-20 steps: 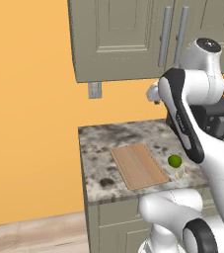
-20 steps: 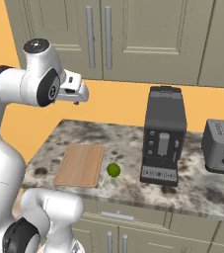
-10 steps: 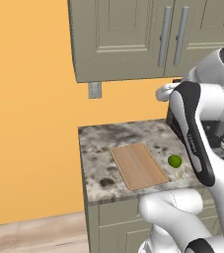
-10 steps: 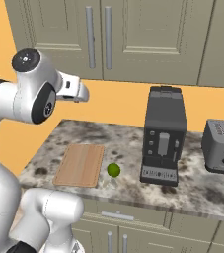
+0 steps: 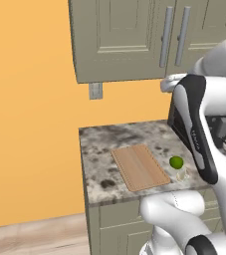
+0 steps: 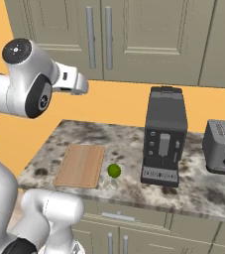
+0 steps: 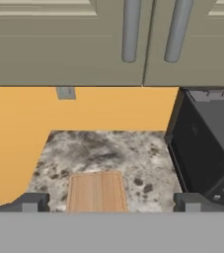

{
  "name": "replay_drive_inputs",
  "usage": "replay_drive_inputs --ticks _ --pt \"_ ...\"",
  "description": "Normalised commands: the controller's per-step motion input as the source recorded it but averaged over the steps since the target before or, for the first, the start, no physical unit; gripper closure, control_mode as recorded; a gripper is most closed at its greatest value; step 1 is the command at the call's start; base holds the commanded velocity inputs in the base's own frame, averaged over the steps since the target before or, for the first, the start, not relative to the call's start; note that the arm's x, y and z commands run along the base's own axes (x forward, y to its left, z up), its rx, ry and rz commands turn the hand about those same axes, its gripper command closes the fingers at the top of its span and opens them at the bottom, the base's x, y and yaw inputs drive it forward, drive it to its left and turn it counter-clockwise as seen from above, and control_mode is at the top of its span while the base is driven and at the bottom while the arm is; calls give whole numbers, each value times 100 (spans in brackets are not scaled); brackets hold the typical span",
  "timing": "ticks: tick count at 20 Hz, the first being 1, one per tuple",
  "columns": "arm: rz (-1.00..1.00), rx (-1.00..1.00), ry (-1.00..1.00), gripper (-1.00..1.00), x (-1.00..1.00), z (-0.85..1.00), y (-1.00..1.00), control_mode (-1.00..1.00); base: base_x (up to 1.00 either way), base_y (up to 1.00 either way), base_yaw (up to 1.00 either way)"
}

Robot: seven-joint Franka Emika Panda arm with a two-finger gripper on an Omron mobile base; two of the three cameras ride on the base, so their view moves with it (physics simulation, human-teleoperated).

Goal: Open the cabinet. Place the bowl and condiment on the counter. Then place the lime and garlic on the cutting board.

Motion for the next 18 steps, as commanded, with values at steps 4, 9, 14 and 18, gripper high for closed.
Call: replay_drive_inputs --ticks 4,9,14,18 --pt "-7 0 0 -100 0 31 0 -100 0 0 0" --pt "-2 2 0 -100 0 17 0 -100 0 0 0" --pt "0 1 -5 -100 1 10 -4 -100 0 0 0" --pt "0 1 0 -100 14 19 0 -100 0 0 0"
